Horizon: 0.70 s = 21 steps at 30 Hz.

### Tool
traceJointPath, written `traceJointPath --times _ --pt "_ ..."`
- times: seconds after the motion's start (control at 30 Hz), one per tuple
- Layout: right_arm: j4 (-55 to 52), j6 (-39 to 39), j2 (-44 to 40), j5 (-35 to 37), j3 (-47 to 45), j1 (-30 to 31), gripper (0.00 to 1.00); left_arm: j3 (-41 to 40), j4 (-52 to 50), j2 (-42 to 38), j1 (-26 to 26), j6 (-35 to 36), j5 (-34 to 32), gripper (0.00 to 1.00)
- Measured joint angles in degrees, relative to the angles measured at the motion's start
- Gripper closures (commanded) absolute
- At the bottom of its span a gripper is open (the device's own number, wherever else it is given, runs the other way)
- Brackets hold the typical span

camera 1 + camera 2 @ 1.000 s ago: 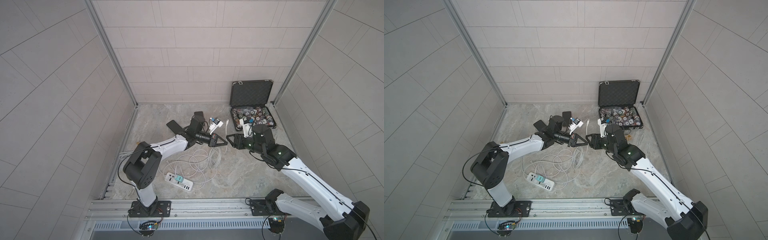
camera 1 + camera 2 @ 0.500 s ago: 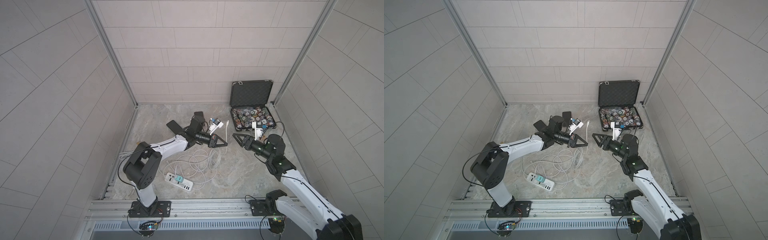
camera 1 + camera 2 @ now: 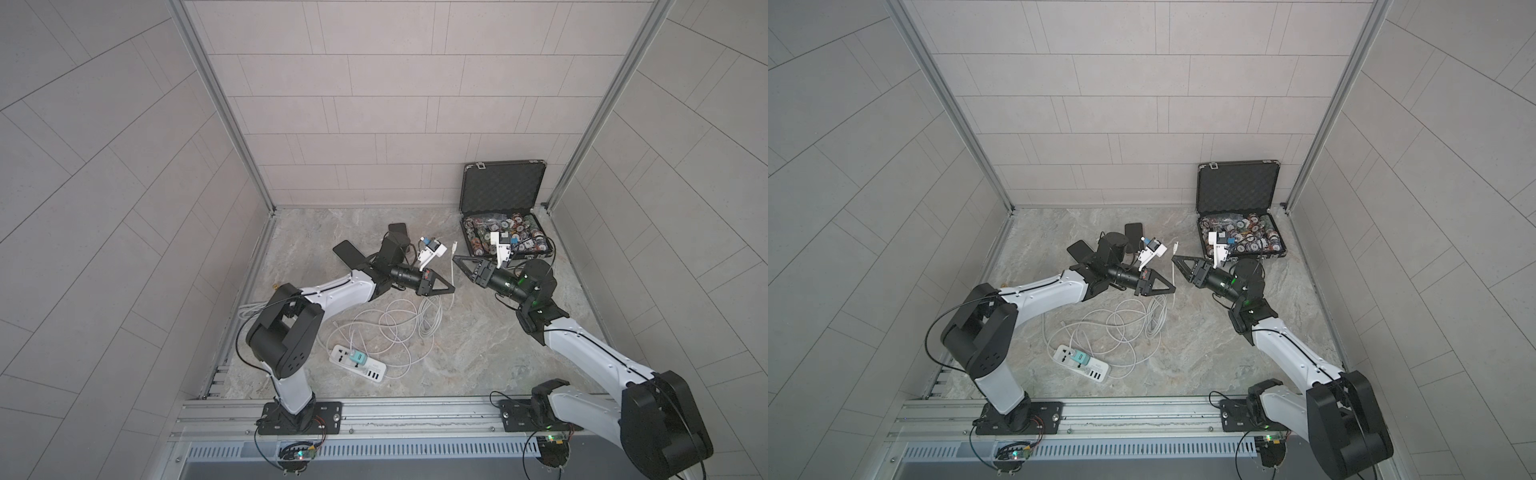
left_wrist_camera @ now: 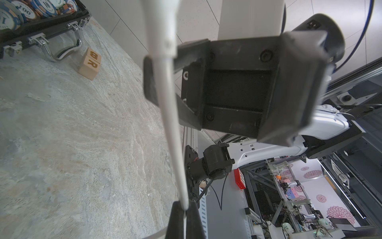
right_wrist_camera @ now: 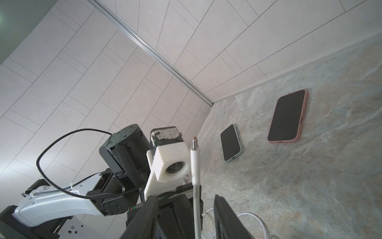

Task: Plug the charging cable into the phone
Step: Pick up the charging cable from the center of the board.

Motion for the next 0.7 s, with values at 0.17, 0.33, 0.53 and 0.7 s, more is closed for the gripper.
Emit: traceJointPath --times 0.17,0.33,0.53,0.7 --pt "-1.40 -1.95 2.12 1.57 1.88 1.25 0.60 -0.07 -0.02 0.00 0.00 0.00 -0.20 0.98" --pt "-2.34 -3.54 3.45 2.93 3.06 2.97 0.82 -0.07 -0.02 0.00 -0.07 0.02 -0.42 0.98" --pt "-1.60 -3.02 5.07 2.82 3.15 3.58 0.98 -0.07 -0.17 0.00 -0.15 0.90 -0.50 0.48" --pt "-2.40 -4.39 5.01 1.66 3.15 3.61 0.98 -0.02 -1.86 0.00 -0.15 2.25 0.33 0.01"
